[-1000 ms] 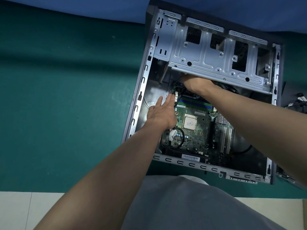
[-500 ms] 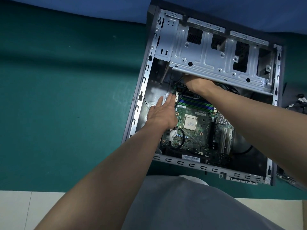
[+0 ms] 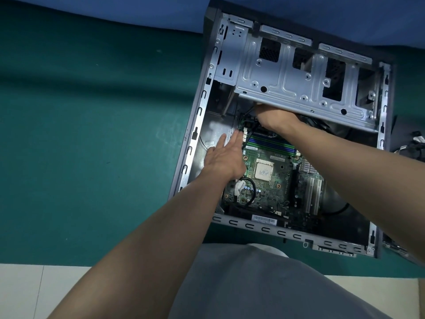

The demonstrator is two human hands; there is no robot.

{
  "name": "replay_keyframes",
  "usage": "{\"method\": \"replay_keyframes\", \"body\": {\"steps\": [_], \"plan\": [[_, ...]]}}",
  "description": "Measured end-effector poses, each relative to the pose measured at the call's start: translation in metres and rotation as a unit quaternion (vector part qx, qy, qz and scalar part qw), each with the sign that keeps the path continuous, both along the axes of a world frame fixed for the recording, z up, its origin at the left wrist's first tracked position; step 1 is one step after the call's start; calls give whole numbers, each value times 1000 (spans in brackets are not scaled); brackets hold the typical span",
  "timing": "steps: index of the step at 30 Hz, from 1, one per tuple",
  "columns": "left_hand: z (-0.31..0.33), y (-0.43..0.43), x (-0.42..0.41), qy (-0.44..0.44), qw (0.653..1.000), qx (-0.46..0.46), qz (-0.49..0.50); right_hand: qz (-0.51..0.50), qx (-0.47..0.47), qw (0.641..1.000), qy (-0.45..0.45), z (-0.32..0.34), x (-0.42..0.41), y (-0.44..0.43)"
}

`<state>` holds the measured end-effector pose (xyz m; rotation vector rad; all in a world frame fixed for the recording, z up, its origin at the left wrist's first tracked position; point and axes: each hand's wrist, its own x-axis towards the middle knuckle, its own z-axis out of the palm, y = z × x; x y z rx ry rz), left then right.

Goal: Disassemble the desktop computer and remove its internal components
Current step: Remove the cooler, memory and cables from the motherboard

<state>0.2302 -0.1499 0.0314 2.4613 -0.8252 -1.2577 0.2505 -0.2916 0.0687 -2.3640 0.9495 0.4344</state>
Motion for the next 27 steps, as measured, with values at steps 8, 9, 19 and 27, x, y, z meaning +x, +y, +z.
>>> {"method": "replay_keyframes", "body": {"steps": [8,9,19,27], "plan": [[-3,0,1,-47,998,-37,11,-97,-55,992,-50,-4,-33,5],[-3,0,1,-68,996,-49,18,-128,-46,988,-73,-4,-39,7],[23,-6,-2,-123,950,-252,135,-205,37,946,-250,15,-98,12],[53,-22,-16,-146,934,-319,69,-270,131,898,-322,33,-138,-6]]}}
